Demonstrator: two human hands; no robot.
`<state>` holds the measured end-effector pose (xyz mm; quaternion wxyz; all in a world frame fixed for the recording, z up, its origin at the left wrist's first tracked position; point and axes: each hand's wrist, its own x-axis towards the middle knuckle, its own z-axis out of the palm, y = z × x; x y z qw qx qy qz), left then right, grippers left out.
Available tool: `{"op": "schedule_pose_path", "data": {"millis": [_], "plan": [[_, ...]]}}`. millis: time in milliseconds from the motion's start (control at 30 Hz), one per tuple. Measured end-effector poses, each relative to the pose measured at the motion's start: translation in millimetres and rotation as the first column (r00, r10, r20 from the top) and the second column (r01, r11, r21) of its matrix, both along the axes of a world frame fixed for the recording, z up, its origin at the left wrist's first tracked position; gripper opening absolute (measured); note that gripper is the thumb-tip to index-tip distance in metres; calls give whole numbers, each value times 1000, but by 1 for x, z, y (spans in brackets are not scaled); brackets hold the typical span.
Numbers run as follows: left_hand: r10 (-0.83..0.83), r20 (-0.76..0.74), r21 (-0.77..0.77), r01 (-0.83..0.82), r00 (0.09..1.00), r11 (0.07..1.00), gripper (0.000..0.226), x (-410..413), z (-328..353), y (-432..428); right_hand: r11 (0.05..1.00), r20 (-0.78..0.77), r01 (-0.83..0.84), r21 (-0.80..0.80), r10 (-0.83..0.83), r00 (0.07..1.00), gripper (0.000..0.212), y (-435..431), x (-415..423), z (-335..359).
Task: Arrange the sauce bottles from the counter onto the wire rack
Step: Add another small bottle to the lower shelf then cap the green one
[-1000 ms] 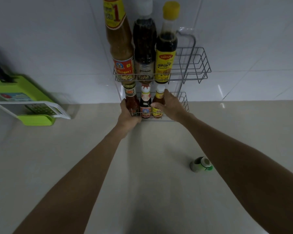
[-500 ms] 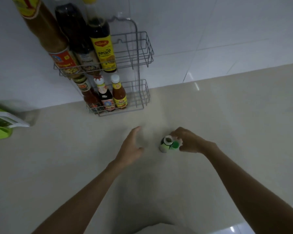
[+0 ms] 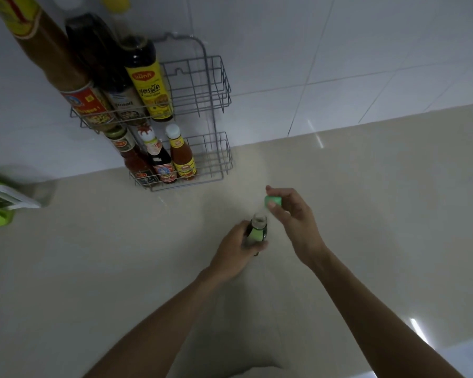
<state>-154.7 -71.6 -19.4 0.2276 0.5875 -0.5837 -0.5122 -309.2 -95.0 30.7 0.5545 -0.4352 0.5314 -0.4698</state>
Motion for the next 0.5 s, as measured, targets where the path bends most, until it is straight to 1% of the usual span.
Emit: {"op": "schedule_pose_path", "data": {"millis": [100,133,200,267,300,333,400,433,500], "plan": [[41,-39,-9,-41,998,999,32,10,10,1,987,0,-156,-28,156,988,17,4,3,0],[47,-54,-11,-48,997,999,29,16,14,2,978,-34,-202,-51,200,979,18,2,3,3],[49,-75,-13,-50,996,999,28,29,20,2,938,-233,-326,-118,293,927,22,-5,1,10],[31,-106,-2,-31,994,1000,30,41,28,3,864,-453,-479,-153,370,811,29,-13,-2,23],[19,-120,6,-19,993,1000,29,46,33,3,827,-526,-540,-153,395,754,31,-17,-2,30],[6,-132,15,-4,991,1000,27,51,38,3,797,-568,-588,-143,420,708,30,-22,-3,37],[-32,-165,54,42,986,998,22,58,47,2,748,-567,-656,-97,500,654,27,-28,-4,47],[-53,-210,96,75,976,993,20,61,51,2,722,-538,-688,-71,553,636,27,-31,-3,52],[-66,-348,195,141,935,971,22,64,57,4,656,-491,-754,-29,648,582,29,-35,-1,60]]}}
